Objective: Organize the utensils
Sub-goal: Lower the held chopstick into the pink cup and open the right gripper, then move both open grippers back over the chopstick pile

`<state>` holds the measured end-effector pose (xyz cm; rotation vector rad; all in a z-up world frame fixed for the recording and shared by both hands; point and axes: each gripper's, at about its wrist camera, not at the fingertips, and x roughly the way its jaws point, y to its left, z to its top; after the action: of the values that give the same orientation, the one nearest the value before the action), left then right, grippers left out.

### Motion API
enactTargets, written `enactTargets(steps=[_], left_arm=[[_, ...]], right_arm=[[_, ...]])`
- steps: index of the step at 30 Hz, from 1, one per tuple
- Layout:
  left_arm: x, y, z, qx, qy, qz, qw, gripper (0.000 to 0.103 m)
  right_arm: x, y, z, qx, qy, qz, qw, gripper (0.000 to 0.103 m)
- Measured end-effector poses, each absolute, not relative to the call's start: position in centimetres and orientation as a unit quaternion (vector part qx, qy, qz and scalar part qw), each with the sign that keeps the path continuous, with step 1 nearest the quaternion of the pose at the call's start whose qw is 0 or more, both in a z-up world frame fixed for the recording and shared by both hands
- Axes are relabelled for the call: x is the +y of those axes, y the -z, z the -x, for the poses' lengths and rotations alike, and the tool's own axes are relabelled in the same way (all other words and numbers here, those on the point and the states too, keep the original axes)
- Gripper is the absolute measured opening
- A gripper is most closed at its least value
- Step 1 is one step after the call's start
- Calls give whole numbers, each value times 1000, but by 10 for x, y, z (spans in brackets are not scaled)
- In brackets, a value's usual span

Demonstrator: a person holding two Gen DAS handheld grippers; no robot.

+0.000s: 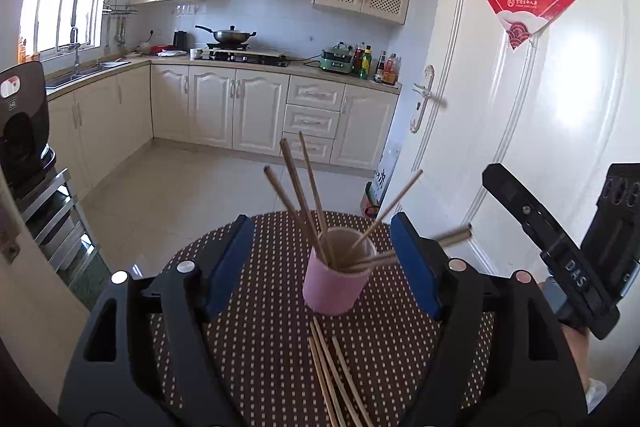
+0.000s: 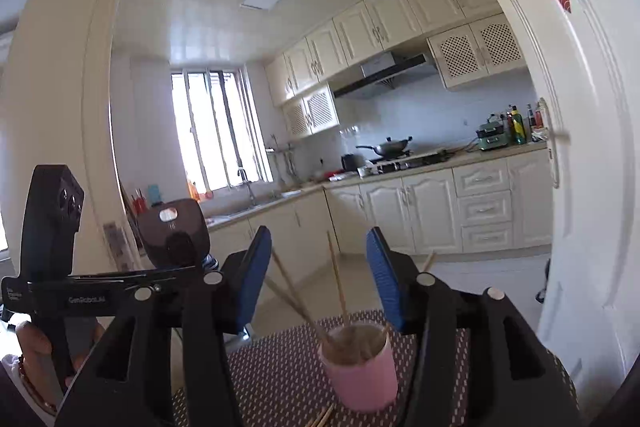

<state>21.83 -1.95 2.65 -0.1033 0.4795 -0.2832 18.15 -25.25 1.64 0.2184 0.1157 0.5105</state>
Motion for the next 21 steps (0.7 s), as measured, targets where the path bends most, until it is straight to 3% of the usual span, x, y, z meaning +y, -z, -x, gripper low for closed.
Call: enactTargets(steps=[8,21], left_arm=[[-19,-6,-188,280,140,30,949,71],[-9,61,-190,418,140,32,897,71]], right_arm=[[-240,-5,-138,114,-216,-89,966,64],[-210,41,-120,230,-195,-50,952,74]])
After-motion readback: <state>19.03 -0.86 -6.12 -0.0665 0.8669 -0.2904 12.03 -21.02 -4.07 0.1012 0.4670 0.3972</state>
